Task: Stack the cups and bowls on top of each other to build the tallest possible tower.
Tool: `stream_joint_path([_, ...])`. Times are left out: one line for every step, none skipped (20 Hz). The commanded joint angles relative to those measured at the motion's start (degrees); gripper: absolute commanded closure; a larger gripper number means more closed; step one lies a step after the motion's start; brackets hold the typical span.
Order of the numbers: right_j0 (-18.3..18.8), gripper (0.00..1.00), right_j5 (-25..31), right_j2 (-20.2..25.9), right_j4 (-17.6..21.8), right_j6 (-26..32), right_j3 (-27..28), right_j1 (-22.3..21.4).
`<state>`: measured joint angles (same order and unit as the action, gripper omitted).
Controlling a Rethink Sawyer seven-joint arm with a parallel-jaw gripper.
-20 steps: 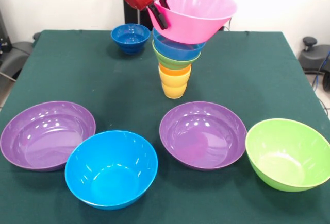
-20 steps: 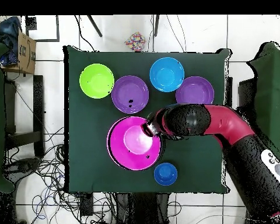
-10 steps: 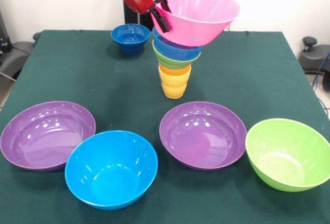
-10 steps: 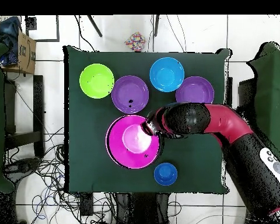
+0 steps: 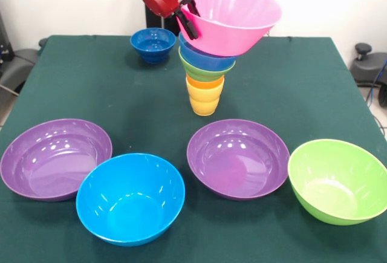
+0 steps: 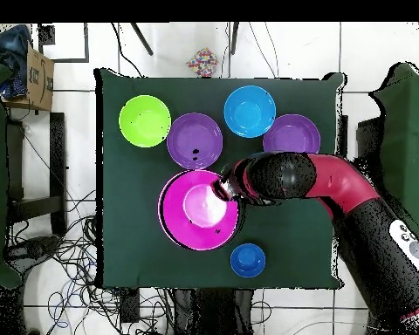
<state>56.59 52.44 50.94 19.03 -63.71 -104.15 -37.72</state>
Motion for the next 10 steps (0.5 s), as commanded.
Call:
stream_joint_path([-1.8,1.00,-1.2,1.3,0.0,2.4,3.1,3.0])
stream_joint_path([-1.9,1.00,-1.1,1.3,0.1,2.6,3.3,3.1])
stream_joint_path([-1.9,1.00,-1.0,1.2,0.1,2.6,3.5,3.2])
stream_joint_path([-2.0,1.00,-0.9,1.2,0.1,2.7,3.6,3.3])
stream_joint_path([-2.0,1.00,-0.8,1.2,0.1,2.7,3.7,3.3])
stream_joint_path([-2.1,1.00,-0.6,1.2,0.0,2.7,3.9,3.3])
stream_joint_path([-2.2,1.00,-0.4,1.1,0.0,2.8,4.1,3.3])
stream_joint_path([-2.5,1.00,-0.1,1.1,-0.1,2.7,4.5,3.4])
stream_joint_path([-2.6,1.00,0.1,1.1,-0.2,2.7,4.7,3.5])
stream_joint_path([-2.8,0.00,0.2,1.1,-0.2,2.7,4.9,3.5])
